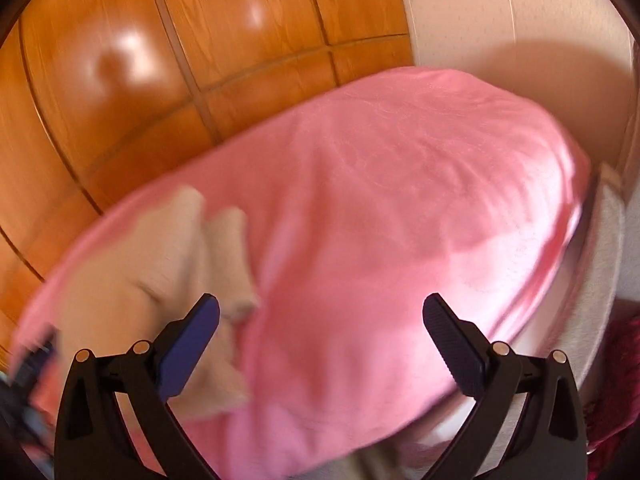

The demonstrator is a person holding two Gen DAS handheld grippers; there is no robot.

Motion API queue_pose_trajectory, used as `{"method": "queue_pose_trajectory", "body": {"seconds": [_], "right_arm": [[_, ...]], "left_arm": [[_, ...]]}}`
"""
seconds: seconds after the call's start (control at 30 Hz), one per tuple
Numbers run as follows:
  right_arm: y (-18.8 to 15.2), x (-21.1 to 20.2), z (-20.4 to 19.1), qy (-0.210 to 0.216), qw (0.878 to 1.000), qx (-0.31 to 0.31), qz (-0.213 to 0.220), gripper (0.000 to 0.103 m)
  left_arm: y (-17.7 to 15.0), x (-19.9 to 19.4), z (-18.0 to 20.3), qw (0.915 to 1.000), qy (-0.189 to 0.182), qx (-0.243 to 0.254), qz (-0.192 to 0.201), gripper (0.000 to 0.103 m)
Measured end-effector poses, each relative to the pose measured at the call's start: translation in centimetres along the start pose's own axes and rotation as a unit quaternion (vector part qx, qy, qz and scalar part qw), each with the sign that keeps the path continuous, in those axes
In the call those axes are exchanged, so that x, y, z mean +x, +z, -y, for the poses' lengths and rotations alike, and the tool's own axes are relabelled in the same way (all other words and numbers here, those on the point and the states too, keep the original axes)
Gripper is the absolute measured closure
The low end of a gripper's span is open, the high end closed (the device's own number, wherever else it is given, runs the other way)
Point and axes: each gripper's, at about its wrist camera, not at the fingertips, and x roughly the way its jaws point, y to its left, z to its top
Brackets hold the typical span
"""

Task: Fold small clothes

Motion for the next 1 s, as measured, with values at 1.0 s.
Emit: {"method": "queue_pose_trajectory", "body": {"seconds": [1.0], "right_arm": [[-0.1,8.9,-3.4,-0.053,0.995,-0.078,0.023,0.002]], "left_arm": [[-2.4,0.3,2.6,0.9961,-0.031,0.077,-0.029,0.029]]}}
